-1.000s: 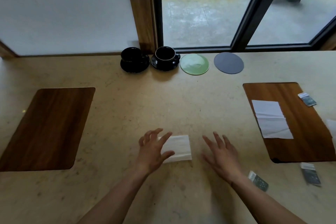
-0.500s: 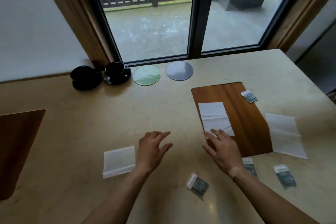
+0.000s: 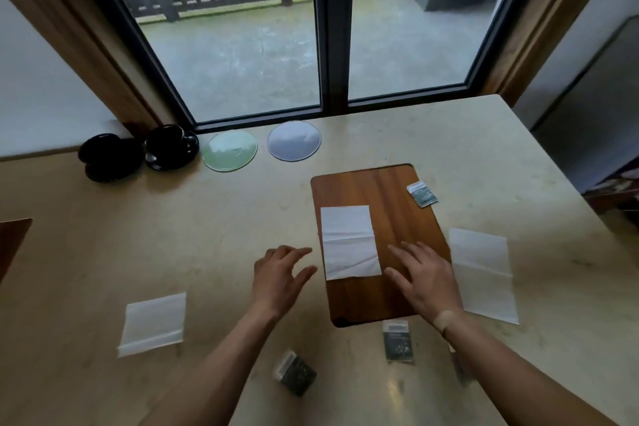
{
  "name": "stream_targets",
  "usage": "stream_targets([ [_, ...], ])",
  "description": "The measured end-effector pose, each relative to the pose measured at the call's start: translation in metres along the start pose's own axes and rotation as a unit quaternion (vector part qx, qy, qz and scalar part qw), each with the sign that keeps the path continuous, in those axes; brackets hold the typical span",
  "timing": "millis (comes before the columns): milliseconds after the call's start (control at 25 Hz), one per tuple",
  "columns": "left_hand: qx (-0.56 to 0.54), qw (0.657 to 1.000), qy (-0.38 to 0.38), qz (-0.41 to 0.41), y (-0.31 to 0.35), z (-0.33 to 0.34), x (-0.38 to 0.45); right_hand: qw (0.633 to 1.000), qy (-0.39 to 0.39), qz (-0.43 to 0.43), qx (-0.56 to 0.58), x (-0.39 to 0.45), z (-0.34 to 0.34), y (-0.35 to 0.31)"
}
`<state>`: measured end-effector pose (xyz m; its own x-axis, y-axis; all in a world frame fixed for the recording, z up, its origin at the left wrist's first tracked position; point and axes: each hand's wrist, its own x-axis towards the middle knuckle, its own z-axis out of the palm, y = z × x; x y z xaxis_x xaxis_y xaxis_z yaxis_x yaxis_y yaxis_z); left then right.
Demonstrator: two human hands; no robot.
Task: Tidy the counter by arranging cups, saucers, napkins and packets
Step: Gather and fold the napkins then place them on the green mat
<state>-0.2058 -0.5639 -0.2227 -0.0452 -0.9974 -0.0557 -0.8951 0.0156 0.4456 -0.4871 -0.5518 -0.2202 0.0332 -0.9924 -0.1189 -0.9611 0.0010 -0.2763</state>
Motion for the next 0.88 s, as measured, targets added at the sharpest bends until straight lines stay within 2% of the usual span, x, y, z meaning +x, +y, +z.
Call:
stream_targets([
  [240, 0.037, 0.999, -0.032, 0.013, 0.002, 0.018, 0.034, 0.999, -0.031, -0.011, 0.003, 0.037, 0.012, -0.001],
  [440, 0.056, 0.998, -0.025, 0.021, 0.000, 0.034, 0.066, 0.998, -0.061, -0.022, -0.015, 0.066, 0.028, -0.010],
  [880, 0.072, 0.996, 0.003, 0.052, 0.001, 0.063, 0.091, 1.000, -0.013, -0.021, 0.008, 0.097, 0.049, -0.007],
])
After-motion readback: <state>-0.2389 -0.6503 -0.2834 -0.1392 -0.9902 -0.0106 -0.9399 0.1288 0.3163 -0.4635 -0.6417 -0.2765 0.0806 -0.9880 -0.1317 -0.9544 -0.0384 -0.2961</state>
